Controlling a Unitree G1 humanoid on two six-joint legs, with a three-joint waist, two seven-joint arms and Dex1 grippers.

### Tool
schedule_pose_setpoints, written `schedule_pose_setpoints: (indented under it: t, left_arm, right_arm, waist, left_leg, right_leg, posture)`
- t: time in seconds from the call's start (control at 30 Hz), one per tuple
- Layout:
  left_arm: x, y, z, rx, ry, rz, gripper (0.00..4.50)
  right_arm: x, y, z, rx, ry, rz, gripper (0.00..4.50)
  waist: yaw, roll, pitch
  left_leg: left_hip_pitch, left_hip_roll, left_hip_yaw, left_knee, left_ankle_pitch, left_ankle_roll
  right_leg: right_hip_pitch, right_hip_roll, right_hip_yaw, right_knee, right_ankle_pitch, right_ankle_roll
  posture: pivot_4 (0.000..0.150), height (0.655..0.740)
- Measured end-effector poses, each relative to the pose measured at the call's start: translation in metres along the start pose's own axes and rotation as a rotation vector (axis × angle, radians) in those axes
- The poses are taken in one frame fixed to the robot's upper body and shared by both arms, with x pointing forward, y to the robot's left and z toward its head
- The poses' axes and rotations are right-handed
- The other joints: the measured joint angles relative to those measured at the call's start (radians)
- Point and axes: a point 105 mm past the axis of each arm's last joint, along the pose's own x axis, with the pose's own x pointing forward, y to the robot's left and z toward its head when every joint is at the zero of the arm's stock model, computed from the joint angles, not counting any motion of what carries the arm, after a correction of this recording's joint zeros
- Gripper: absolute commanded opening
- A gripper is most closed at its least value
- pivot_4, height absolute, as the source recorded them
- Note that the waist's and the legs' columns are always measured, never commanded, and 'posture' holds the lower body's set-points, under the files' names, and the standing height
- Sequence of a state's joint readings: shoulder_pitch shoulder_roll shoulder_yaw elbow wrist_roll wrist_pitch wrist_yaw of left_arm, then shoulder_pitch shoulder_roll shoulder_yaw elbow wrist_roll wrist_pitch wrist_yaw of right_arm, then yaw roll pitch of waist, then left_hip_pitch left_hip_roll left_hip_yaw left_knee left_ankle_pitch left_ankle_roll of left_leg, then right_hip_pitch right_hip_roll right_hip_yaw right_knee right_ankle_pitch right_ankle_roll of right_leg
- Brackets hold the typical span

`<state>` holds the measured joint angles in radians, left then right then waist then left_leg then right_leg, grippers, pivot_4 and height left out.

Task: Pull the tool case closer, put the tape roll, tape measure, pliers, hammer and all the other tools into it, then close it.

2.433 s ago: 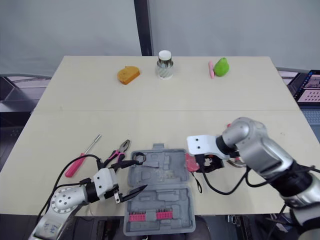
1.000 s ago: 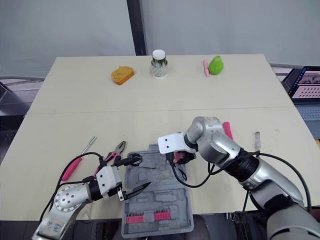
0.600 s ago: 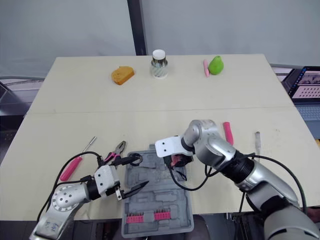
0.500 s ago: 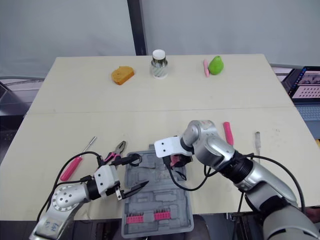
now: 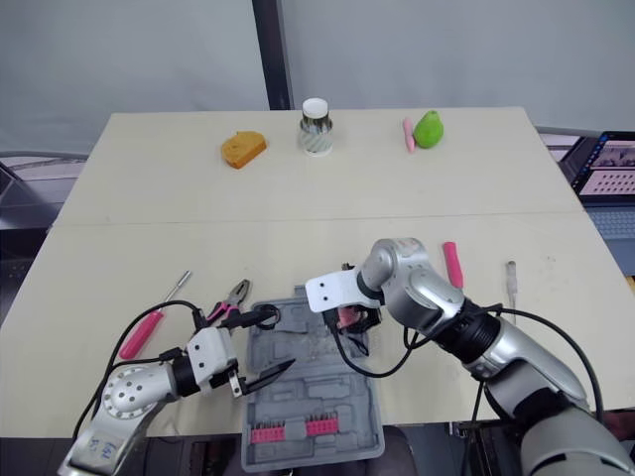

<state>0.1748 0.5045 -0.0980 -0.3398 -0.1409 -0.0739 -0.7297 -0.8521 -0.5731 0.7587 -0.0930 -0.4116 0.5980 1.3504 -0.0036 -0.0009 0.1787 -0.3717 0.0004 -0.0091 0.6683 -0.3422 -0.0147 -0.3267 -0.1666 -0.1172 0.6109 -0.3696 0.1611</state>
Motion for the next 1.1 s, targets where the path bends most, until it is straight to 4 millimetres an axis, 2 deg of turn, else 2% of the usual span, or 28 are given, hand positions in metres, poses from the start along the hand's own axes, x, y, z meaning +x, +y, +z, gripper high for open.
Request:
schedule_pose_setpoints:
  t: [0.27,0.43,0.53,0.6,0.63,0.73,0.9,1.1]
  left_arm:
    - [0.000,0.000,0.001,0.002,-0.001,-0.007,4.50]
    - [-0.002,0.002,0.001,-0.010,-0.003,-0.004,4.50]
    - [-0.005,0.005,0.001,-0.006,0.004,-0.003,4.50]
    - [-0.007,0.008,0.002,-0.004,0.004,-0.004,4.50]
    - [-0.007,0.009,0.002,-0.002,0.003,-0.003,4.50]
    - [-0.005,0.017,0.009,0.032,-0.008,-0.018,4.50]
    - [-0.004,0.021,0.011,0.048,-0.006,-0.029,4.50]
    - [-0.007,0.018,0.007,0.032,0.014,-0.037,4.50]
  right_arm:
    - [-0.012,-0.001,0.010,0.027,-0.071,-0.037,4.47]
    - [-0.035,0.009,0.017,0.185,-0.400,-0.079,4.47]
    - [-0.044,0.009,0.004,0.303,-0.568,-0.167,3.64]
    - [-0.045,0.012,-0.004,0.352,-0.646,-0.196,2.70]
    - [-0.044,0.012,-0.005,0.366,-0.669,-0.201,2.17]
    - [-0.041,0.007,-0.003,0.377,-0.774,-0.251,2.17]
    - [-0.028,0.002,-0.011,0.381,-0.786,-0.297,2.17]
    - [0.004,0.020,-0.020,0.394,-0.756,-0.232,2.17]
  waist:
    - [0.001,0.000,0.000]
    - [0.006,0.000,0.000]
    - [0.004,0.000,0.000]
    - [0.003,0.000,0.000]
    - [0.003,0.000,0.000]
    - [-0.001,0.000,0.000]
    - [-0.001,0.000,0.000]
    - [0.001,0.000,0.000]
  left_leg:
    - [0.000,0.000,0.000,0.000,0.000,0.000]
    - [0.000,0.000,-0.001,0.000,0.000,0.000]
    - [0.000,0.000,-0.001,0.000,0.000,0.000]
    - [0.001,0.000,0.000,-0.001,0.000,0.000]
    - [0.001,0.000,0.000,-0.001,0.000,0.000]
    - [0.002,0.000,0.001,-0.002,0.000,0.000]
    - [0.002,0.000,0.001,-0.002,0.000,0.000]
    - [0.002,0.000,0.001,-0.001,0.000,0.000]
  right_leg:
    - [0.000,0.000,0.000,0.000,0.000,0.000]
    - [0.001,0.000,0.000,0.000,0.000,0.000]
    - [0.002,0.000,0.000,-0.001,0.000,0.000]
    - [0.002,0.000,0.000,-0.001,0.000,0.000]
    - [0.001,0.000,0.000,-0.001,0.000,0.000]
    - [0.001,0.000,0.000,0.000,0.000,0.000]
    - [0.001,0.000,0.000,0.000,0.000,0.000]
    - [0.002,0.000,0.000,0.000,0.000,0.000]
  posture:
    - [0.150,0.7400]
    - [0.150,0.7400]
    - [0.150,0.7400]
    - [0.150,0.7400]
    - [0.150,0.7400]
    - [0.150,0.7400]
    - [0.150,0.7400]
    - [0.150,0.7400]
